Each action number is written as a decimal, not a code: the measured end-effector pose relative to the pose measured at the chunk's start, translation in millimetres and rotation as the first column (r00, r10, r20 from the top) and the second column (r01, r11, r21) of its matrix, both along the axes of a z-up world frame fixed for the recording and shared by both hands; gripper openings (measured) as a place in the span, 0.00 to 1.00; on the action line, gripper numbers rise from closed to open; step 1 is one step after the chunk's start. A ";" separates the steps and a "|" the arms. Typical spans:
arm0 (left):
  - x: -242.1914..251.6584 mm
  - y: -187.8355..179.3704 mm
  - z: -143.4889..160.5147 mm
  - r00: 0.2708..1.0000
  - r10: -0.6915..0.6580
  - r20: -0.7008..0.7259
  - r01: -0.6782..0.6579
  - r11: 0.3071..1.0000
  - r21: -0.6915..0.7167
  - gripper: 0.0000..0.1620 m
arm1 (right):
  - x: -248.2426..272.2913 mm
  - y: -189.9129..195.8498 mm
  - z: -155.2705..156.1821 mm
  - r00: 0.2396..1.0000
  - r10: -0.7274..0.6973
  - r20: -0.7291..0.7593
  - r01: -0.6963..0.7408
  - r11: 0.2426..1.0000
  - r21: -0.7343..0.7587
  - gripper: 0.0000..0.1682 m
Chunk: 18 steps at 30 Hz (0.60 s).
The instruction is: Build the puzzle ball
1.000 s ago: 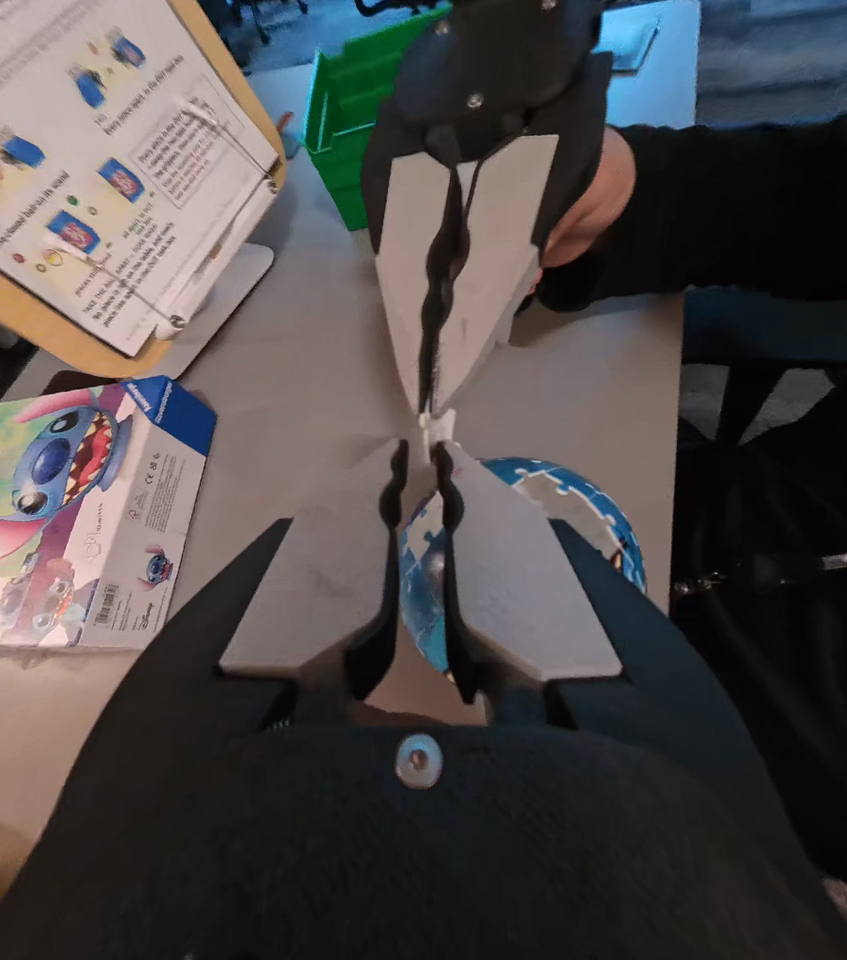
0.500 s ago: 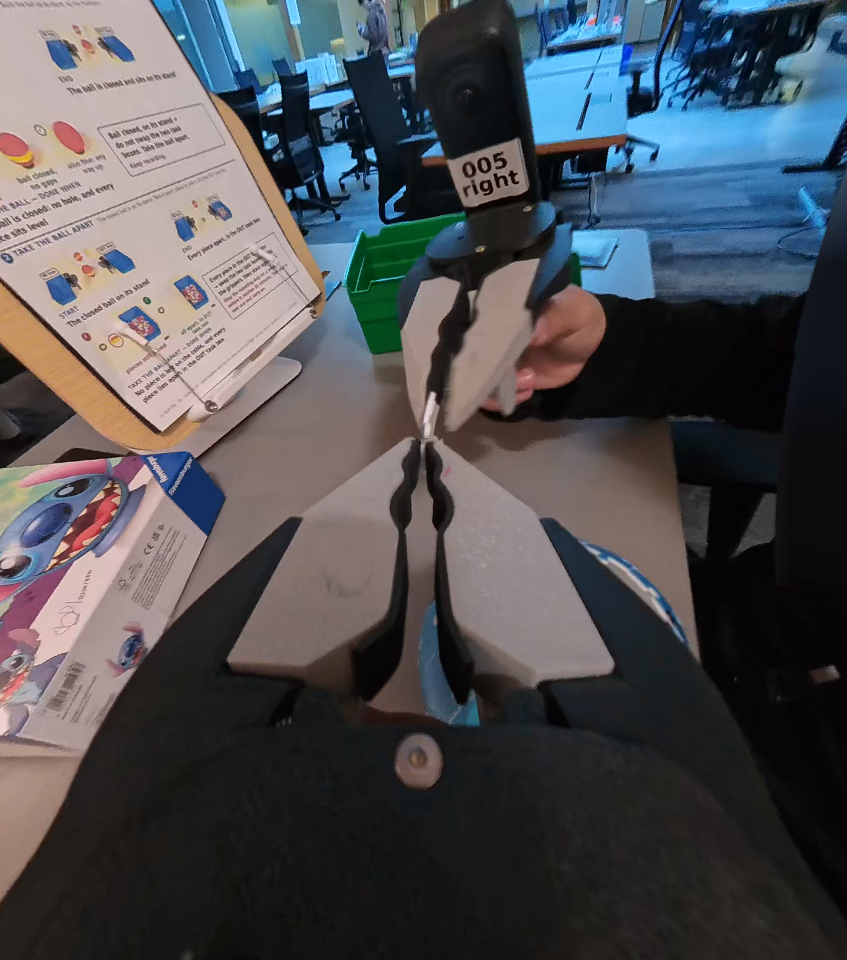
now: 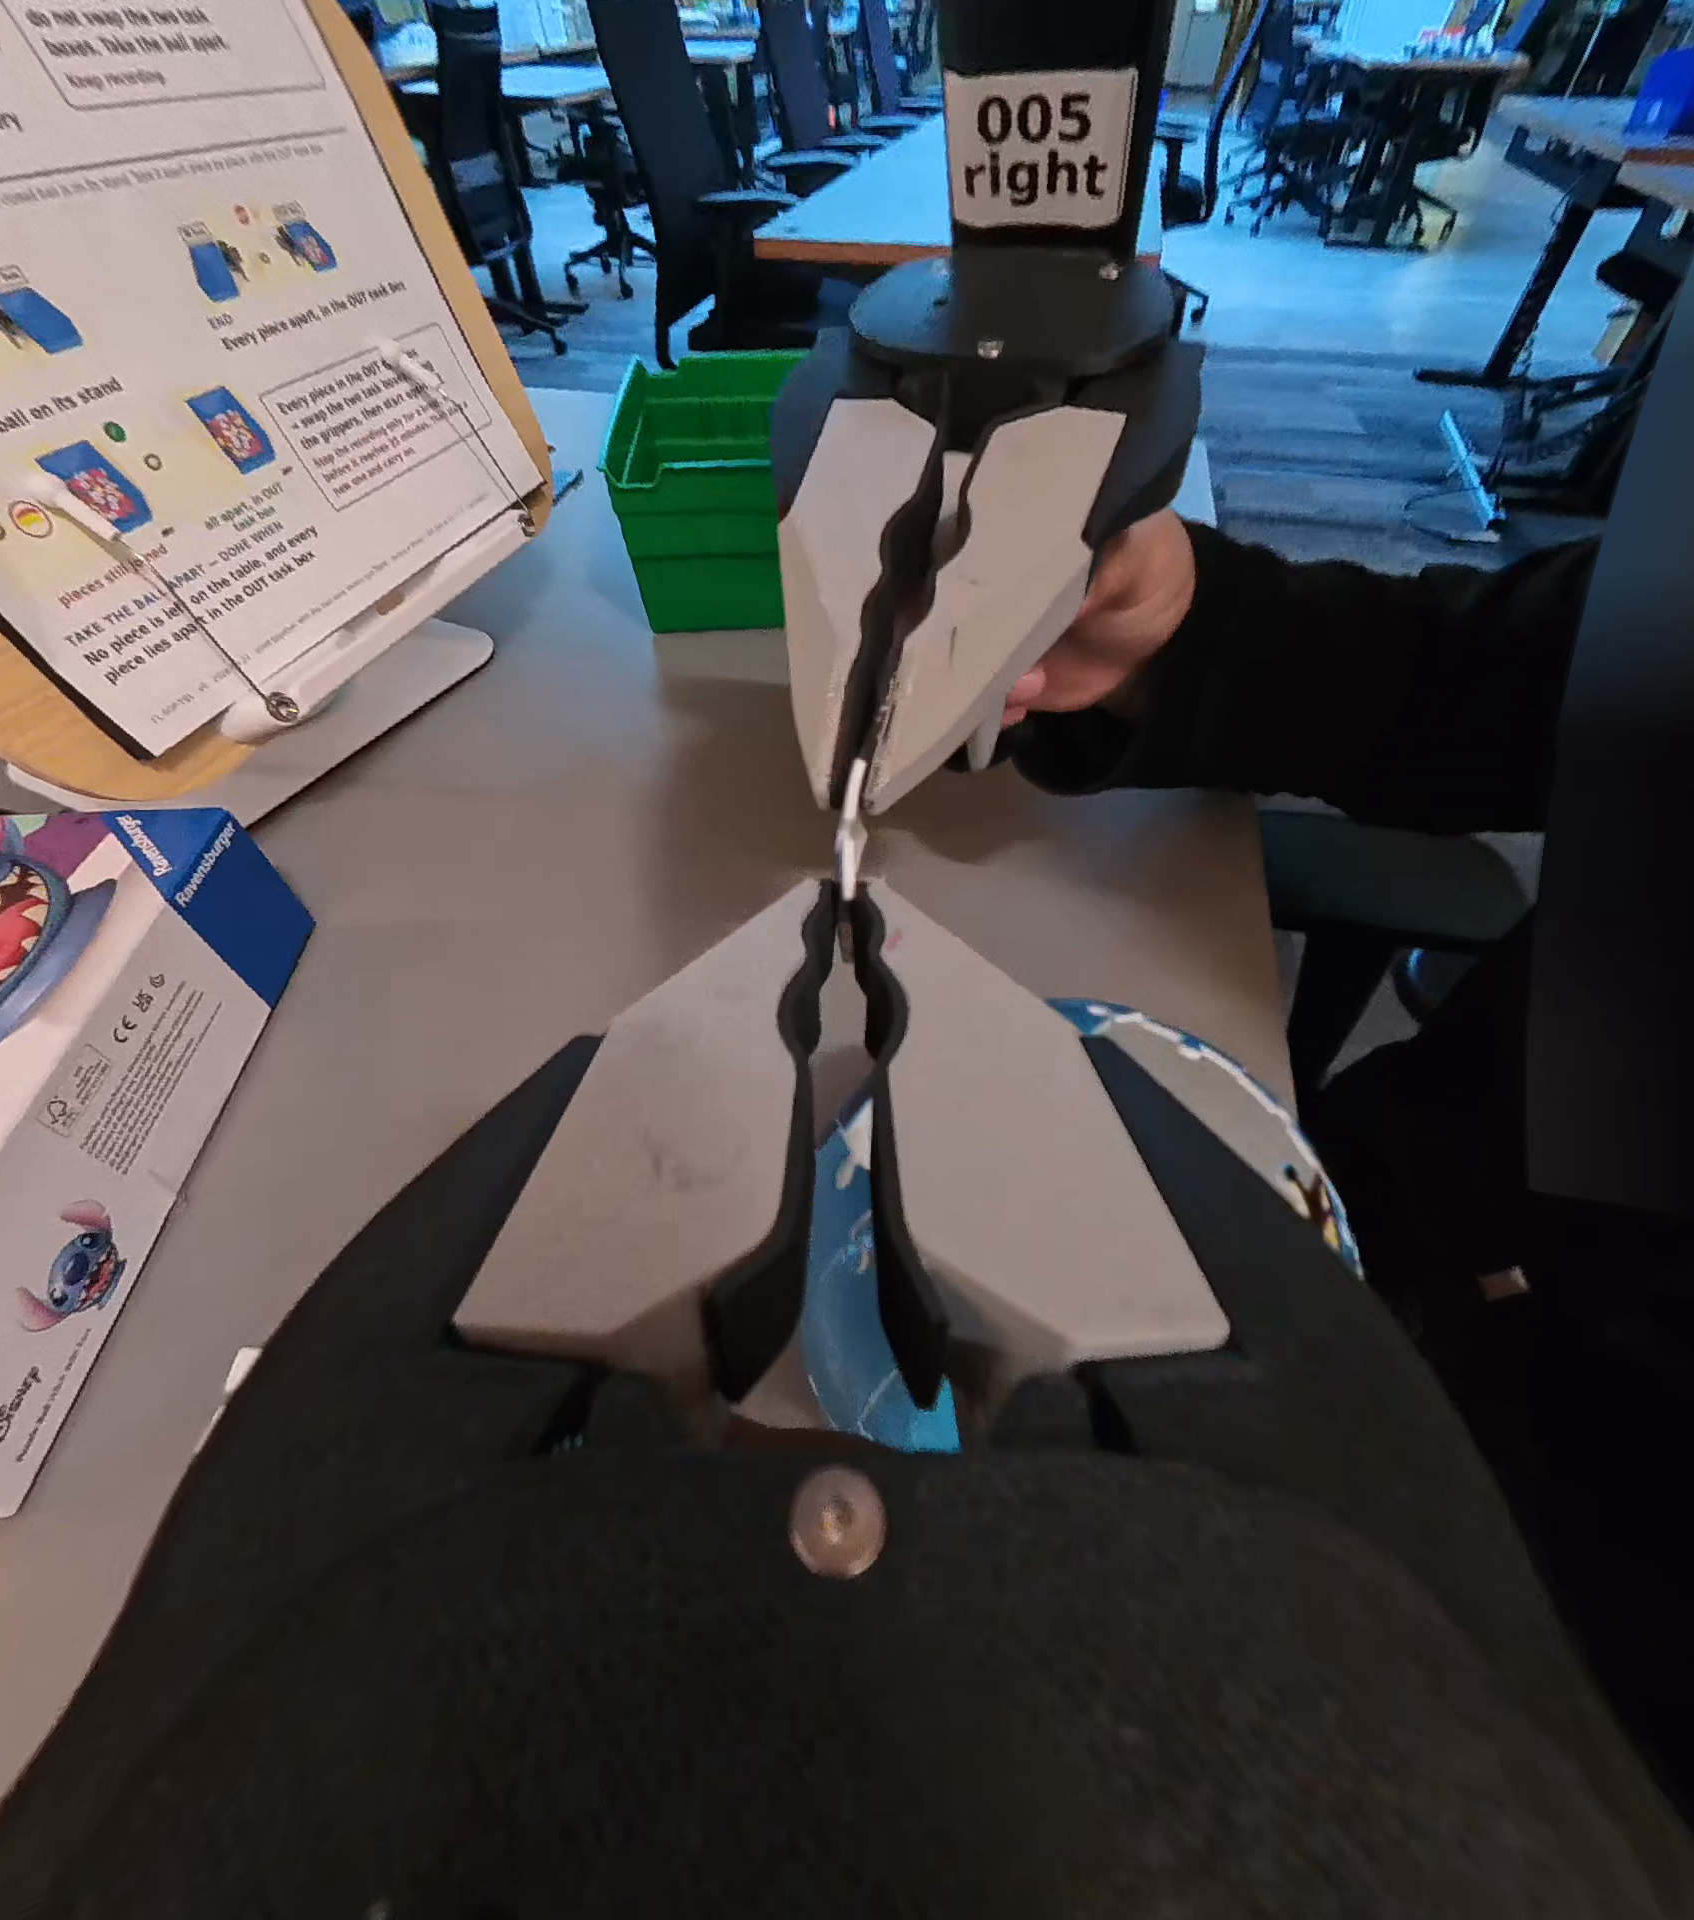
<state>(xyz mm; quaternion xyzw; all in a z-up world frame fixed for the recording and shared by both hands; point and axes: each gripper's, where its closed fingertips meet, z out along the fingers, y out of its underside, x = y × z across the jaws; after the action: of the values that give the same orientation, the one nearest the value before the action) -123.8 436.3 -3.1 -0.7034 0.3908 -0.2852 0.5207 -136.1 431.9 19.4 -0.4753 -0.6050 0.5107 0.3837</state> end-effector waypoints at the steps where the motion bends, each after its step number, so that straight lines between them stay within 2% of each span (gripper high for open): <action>1: 0.9 -2.0 -3.6 1.000 -0.007 -0.028 0.007 1.000 0.003 0.00 | 0.1 -2.4 -3.0 1.000 0.002 0.010 -0.003 1.000 0.025 0.00; 3: -3.2 -5.0 -8.6 0.996 0.000 -0.089 0.001 1.000 0.017 0.01 | 1.7 -3.9 -10.8 0.999 -0.015 0.035 0.011 0.993 0.114 0.00; 7: -29.9 -17.3 1.0 0.995 0.010 -0.104 -0.001 0.997 0.082 0.04 | 14.1 -9.9 -17.1 0.999 0.001 0.041 -0.010 0.974 0.225 0.00; 10: -53.0 -19.0 -2.9 0.975 0.062 -0.215 -0.027 0.986 0.163 0.07 | 20.9 -7.2 -21.1 0.999 -0.012 0.035 0.001 0.953 0.303 0.00; 13: -65.4 -16.3 -7.2 0.950 0.103 -0.294 -0.036 0.974 0.225 0.07 | 27.0 -12.2 -14.0 0.996 0.015 -0.085 0.024 0.900 0.435 0.00; 18: -69.1 -8.6 -26.5 0.966 0.023 -0.259 0.016 0.989 0.145 0.08 | 30.7 -24.4 -9.8 0.973 0.087 -0.212 0.063 0.788 0.612 0.00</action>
<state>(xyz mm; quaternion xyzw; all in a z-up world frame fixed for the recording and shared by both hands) -192.9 427.7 -29.6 -0.6954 0.4744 -0.1603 0.5155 -105.4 407.5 9.6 -0.2587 -0.6927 0.3397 0.5813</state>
